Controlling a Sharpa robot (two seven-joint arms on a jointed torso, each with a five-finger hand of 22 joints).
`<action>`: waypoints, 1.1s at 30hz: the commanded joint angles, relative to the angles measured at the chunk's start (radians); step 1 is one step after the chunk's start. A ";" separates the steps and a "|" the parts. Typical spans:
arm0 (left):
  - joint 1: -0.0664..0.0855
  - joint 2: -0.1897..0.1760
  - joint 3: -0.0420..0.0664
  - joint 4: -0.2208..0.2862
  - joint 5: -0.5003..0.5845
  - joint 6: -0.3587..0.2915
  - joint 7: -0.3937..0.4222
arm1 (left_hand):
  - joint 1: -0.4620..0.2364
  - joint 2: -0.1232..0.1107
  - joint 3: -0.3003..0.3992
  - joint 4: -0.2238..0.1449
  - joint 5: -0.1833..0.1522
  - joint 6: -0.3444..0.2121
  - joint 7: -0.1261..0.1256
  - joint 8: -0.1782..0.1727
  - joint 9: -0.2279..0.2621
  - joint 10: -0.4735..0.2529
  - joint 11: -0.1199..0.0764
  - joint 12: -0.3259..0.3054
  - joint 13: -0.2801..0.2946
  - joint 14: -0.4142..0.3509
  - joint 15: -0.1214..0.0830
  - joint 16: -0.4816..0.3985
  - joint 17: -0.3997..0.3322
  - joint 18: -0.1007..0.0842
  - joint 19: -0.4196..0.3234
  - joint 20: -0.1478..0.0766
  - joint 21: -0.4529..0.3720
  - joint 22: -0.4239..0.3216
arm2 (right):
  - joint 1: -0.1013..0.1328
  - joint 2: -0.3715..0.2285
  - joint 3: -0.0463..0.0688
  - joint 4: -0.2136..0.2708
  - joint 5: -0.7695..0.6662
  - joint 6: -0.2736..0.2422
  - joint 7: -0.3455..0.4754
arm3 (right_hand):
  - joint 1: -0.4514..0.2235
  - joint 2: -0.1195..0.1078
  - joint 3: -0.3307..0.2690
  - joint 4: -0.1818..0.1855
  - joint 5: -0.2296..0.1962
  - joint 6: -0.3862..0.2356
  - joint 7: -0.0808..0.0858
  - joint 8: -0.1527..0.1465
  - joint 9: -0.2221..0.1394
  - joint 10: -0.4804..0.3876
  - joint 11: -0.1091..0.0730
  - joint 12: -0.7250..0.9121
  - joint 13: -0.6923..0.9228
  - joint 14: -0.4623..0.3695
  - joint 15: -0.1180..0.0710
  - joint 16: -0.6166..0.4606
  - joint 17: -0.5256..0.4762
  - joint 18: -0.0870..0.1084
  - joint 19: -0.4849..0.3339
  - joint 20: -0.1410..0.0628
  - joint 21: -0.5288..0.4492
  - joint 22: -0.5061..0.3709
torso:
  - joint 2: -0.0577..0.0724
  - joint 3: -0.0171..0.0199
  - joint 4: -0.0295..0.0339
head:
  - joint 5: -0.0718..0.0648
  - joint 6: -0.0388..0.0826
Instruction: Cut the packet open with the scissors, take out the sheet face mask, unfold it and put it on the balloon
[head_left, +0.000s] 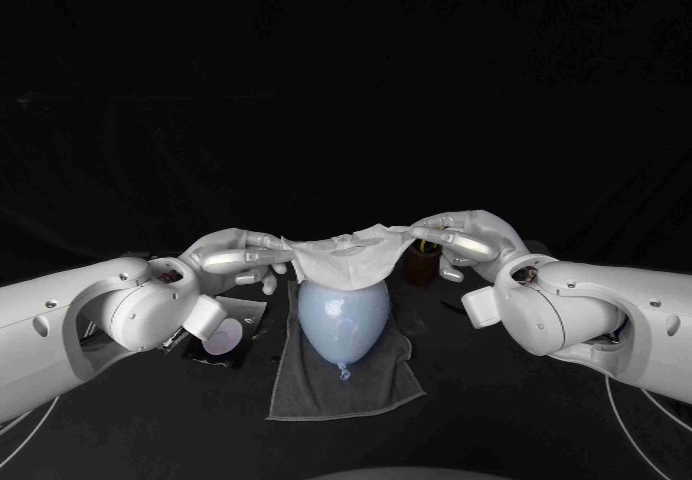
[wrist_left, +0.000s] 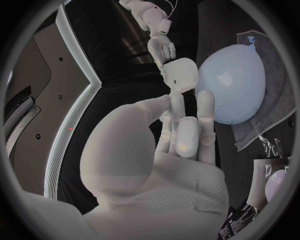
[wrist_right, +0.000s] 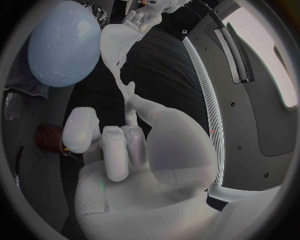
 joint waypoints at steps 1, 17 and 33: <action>0.000 0.001 0.001 0.002 0.007 0.017 0.012 | -0.001 0.008 0.000 -0.006 0.004 -0.002 0.007 0.005 0.034 0.000 -0.001 0.004 -0.001 0.003 0.000 0.003 0.001 0.014 -0.009 0.001 0.003 0.001 | 0.000 0.000 0.000 0.002 -0.003 0.005 0.013 | 0.000 0.010 0.003 -0.002 0.007 0.009 0.002 0.005 0.040 0.097 -0.008 0.006 0.248 0.103 -0.008 0.004 0.263 0.018 0.004 0.000 -0.001 0.089 | 0.000 -0.0002 0.0001 | 0.000 0.001; 0.000 0.002 0.001 0.002 0.007 0.018 0.012 | -0.002 0.010 -0.001 -0.009 0.004 -0.004 0.008 0.004 0.035 -0.002 0.000 0.006 0.000 0.002 0.001 0.004 0.001 0.014 -0.010 0.002 0.005 0.002 | 0.000 0.000 0.000 0.002 -0.003 0.007 0.014 | 0.000 0.010 0.003 -0.002 0.007 0.009 0.002 0.005 0.040 0.097 -0.008 0.006 0.248 0.103 -0.008 0.004 0.263 0.018 0.004 0.000 -0.001 0.089 | 0.000 0.0001 0.0000 | -0.001 0.002; -0.002 0.015 0.001 -0.008 0.004 0.016 0.013 | -0.002 0.011 -0.001 -0.011 0.004 -0.004 0.008 0.003 0.035 -0.003 0.001 0.006 0.000 0.002 0.002 0.004 0.001 0.014 -0.010 0.002 0.006 0.003 | 0.008 0.011 0.002 -0.007 -0.005 0.008 0.015 | -0.004 0.012 0.005 -0.007 0.007 0.007 0.002 0.007 0.041 0.097 -0.008 0.006 0.248 0.103 -0.008 0.004 0.263 0.018 0.004 0.000 -0.001 0.089 | -0.001 -0.0002 0.0000 | -0.010 0.008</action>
